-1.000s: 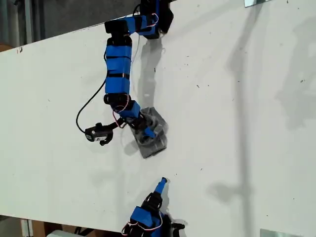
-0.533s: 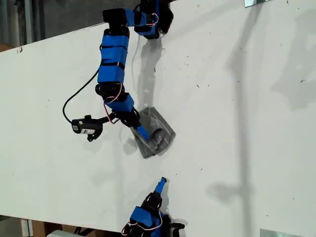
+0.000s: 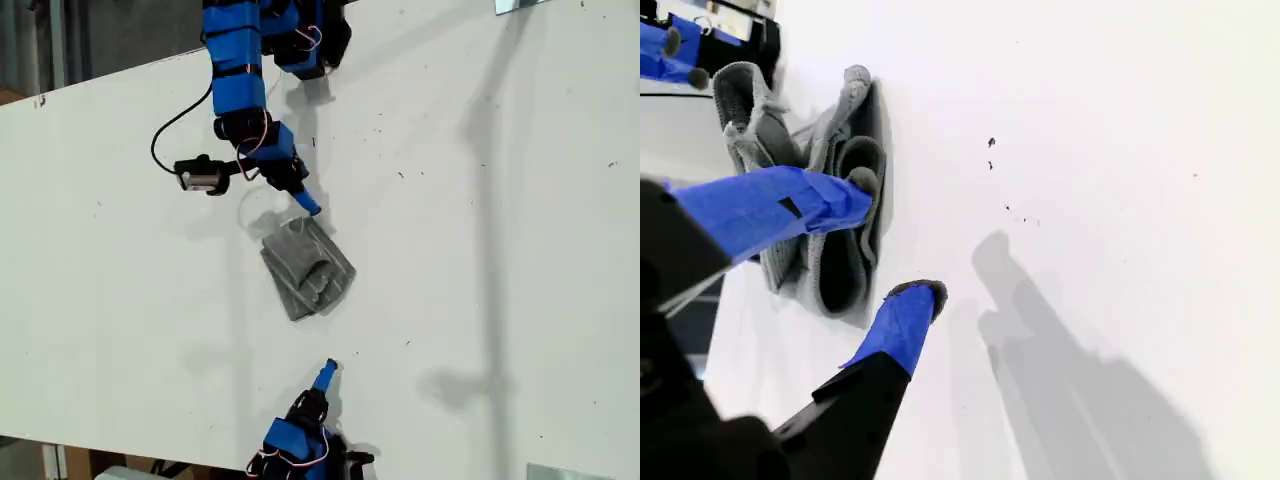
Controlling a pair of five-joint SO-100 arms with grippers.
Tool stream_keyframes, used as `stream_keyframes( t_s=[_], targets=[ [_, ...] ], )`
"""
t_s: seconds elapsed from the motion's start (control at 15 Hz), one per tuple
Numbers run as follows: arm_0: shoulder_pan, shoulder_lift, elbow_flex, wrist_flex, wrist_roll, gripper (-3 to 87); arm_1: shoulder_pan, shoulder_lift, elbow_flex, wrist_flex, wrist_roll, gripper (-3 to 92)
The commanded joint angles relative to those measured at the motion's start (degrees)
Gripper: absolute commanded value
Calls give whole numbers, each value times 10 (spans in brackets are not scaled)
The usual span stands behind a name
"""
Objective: Grasp corners of a square towel and fold twice.
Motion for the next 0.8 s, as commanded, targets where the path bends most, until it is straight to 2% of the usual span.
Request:
stream_keyframes(
  t_s=[0.0, 0.07, 0.13, 0.2, 0.33, 0.4, 0.47, 0.6, 0.73],
  targets=[
    [-6, 4, 4, -2, 2, 173, -62, 328, 275, -114, 118, 338],
    [-6, 4, 4, -2, 2, 173, -83, 504, 376, -108, 142, 346],
    [-6, 4, 4, -2, 2, 173, -102, 676, 425, -28, 173, 346],
    [-6, 4, 4, -2, 1, 173, -110, 758, 439, 33, 191, 356],
    [-6, 4, 4, -2, -1, 172, -105, 761, 446, 39, 204, 356],
    [-6, 4, 4, -2, -2, 172, -103, 760, 463, 47, 235, 351],
    [-5, 4, 4, -2, -2, 172, -105, 760, 490, 62, 331, 325],
    [-5, 4, 4, -2, -2, 172, -104, 759, 512, 65, 315, 139],
    [-5, 4, 4, -1, -2, 172, -105, 759, 511, 68, 298, 141]
  ],
)
